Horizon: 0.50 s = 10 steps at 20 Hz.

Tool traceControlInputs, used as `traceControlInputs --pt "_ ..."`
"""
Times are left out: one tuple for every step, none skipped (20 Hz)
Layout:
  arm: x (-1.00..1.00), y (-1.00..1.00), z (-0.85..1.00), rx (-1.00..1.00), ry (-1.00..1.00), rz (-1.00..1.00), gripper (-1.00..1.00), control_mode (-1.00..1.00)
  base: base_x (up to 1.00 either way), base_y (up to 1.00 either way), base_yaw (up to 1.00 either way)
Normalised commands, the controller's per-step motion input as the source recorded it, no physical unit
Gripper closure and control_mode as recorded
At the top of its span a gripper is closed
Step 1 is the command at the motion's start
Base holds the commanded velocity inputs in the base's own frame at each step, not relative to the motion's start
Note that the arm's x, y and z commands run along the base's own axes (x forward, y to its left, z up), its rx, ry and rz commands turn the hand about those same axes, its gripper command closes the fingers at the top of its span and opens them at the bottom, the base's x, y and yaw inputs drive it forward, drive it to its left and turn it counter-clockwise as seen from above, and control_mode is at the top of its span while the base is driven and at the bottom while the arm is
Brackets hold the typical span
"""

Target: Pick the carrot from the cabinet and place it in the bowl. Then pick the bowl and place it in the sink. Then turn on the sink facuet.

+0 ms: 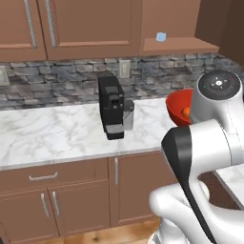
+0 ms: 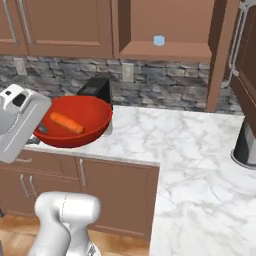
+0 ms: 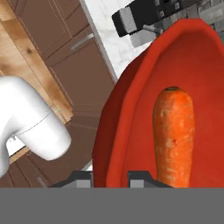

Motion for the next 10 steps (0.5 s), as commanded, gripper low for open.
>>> traceControlInputs --pt "0.0 0.0 0.0 0.0 0.0 0.0 1.0 1.0 -0.45 0.66 0.0" --pt "0.0 0.0 0.0 0.0 0.0 0.0 1.0 1.0 -0.36 0.68 0.0" --pt "0.0 0.0 0.0 0.0 0.0 0.0 1.0 1.0 -0.2 0.71 -0.12" --pt "0.0 0.0 0.0 0.0 0.0 0.0 1.0 1.0 -0.24 0.66 -0.29" --pt "0.0 0.0 0.0 0.0 0.0 0.0 1.0 1.0 -0.31 0.61 -0.39" --pt "0.0 0.0 0.0 0.0 0.0 0.0 1.0 1.0 -0.28 0.56 -0.47" --pt "0.0 0.0 0.0 0.0 0.0 0.0 1.0 1.0 -0.36 0.52 -0.54" --pt "0.0 0.0 0.0 0.0 0.0 0.0 1.0 1.0 -0.34 0.52 -0.56" --pt "0.0 0.0 0.0 0.0 0.0 0.0 1.0 1.0 -0.36 0.49 -0.58" --pt "0.0 0.0 0.0 0.0 0.0 0.0 1.0 1.0 -0.34 0.53 -0.59"
